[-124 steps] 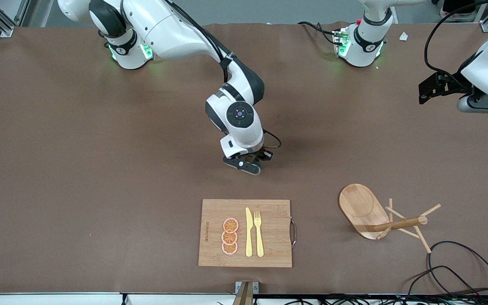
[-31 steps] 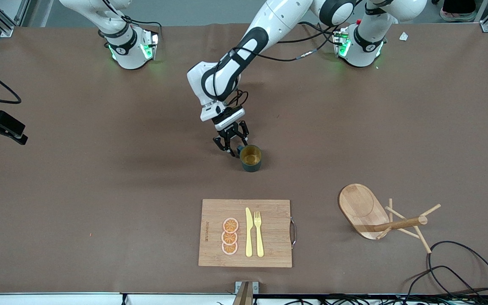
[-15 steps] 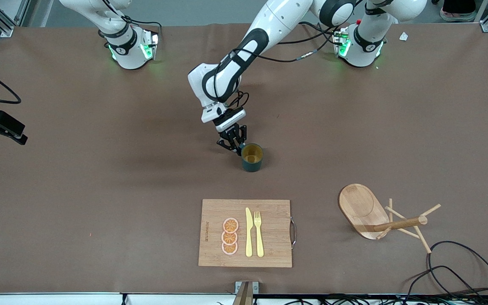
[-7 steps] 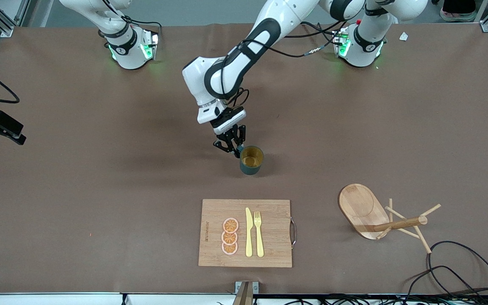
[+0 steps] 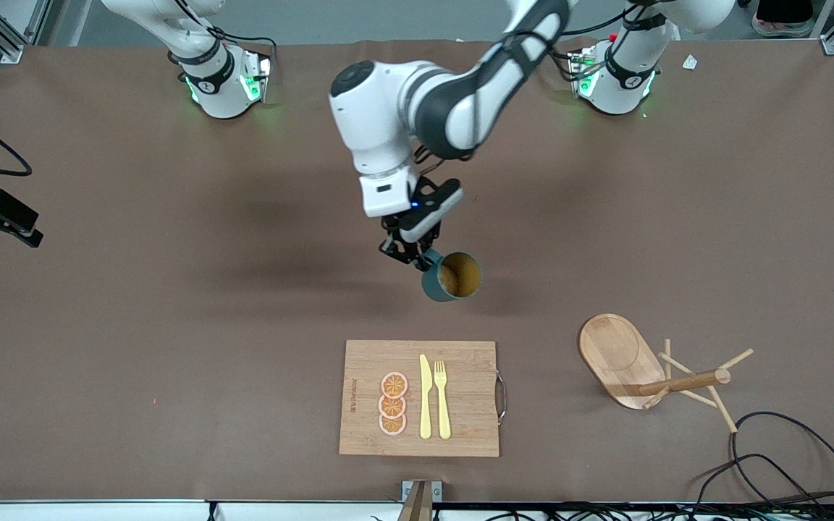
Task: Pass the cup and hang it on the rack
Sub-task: 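Lift the mug with the left gripper and carry it to the rack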
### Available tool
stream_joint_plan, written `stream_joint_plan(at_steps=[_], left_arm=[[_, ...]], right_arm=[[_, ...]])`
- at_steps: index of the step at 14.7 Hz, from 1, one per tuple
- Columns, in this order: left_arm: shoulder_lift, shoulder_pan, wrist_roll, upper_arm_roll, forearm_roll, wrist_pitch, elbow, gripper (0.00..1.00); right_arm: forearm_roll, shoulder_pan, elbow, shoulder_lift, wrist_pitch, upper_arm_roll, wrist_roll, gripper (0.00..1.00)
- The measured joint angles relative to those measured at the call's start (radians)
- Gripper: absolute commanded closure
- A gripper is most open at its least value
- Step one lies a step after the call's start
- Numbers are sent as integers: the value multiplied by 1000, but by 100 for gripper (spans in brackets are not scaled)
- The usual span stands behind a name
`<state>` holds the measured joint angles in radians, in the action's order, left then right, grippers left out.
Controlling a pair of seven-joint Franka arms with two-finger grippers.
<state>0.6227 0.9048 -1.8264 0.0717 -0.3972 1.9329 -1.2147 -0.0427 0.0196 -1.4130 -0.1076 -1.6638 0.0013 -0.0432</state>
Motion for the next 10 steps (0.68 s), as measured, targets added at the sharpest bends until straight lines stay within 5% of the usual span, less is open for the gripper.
stream_joint_plan(at_steps=[10], left_arm=[[-173, -321, 226, -3, 591, 42, 0, 100]], right_arm=[[39, 16, 0, 0, 1, 0, 0, 0]])
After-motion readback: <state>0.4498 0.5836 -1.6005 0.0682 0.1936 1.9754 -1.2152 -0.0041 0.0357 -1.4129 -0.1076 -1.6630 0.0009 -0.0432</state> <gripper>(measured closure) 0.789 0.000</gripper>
